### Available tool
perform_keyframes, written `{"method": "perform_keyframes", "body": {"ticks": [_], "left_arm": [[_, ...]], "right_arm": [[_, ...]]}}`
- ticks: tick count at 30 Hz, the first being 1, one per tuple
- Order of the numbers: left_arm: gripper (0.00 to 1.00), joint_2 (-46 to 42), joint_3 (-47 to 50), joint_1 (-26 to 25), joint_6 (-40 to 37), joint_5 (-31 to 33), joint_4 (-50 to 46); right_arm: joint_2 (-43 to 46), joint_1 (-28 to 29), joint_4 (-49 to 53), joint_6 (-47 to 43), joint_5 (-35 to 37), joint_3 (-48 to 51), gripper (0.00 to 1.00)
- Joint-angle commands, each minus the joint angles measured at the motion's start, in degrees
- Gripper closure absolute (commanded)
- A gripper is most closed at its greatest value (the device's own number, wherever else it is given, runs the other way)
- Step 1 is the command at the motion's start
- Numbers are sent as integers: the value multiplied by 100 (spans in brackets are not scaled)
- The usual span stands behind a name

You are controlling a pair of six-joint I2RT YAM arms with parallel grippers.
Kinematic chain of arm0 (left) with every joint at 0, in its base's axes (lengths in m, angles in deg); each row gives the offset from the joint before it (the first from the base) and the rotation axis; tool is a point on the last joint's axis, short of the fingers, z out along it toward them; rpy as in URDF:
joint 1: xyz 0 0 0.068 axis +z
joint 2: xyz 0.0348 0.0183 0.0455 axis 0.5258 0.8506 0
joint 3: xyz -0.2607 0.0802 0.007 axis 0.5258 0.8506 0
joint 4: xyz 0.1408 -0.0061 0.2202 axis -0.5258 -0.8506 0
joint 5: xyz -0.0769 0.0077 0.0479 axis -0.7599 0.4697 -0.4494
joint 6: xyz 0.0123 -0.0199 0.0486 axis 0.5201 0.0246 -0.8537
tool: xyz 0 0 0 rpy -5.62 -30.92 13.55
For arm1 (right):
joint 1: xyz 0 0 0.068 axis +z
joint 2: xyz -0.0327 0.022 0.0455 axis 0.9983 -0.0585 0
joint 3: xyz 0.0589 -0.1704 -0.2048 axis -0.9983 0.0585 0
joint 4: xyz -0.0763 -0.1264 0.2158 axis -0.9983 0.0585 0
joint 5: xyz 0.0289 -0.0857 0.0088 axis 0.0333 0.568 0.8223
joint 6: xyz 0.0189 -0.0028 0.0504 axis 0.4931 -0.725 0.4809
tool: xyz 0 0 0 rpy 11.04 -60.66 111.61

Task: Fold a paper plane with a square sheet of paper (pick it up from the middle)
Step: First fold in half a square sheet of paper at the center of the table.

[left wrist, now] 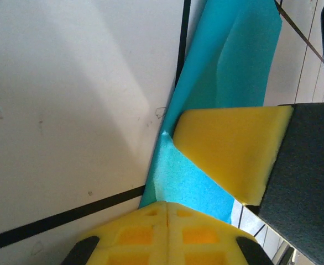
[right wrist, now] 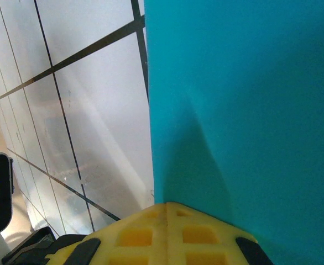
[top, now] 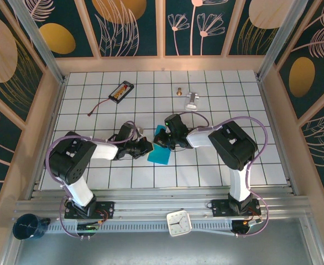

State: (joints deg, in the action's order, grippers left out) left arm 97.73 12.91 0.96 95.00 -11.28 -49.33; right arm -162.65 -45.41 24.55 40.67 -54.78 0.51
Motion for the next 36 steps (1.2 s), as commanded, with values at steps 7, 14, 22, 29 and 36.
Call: {"method": "perform_keyframes", "body": {"ticks": [7,14,22,29,36], "left_arm": [[100,140,147,-31,-494,382,-974],[100,220,177,-33,-964,579,-1677],[100,394,-81,-34,-1151,746,-2356],[100,442,-110,-32,-1134,760,-2428],[100,465,-158,-35,-1237,813,-2471]], "right_arm": [[-9,25,370,-63,145,63,100],[145,-64,-39,-290,-229,-111,97],[291,-156,-342,-392,-417,-160,93],[91,-234,-253,-572,-521,-369,93],[-292,-203,140,-766,-613,-695,93]]}}
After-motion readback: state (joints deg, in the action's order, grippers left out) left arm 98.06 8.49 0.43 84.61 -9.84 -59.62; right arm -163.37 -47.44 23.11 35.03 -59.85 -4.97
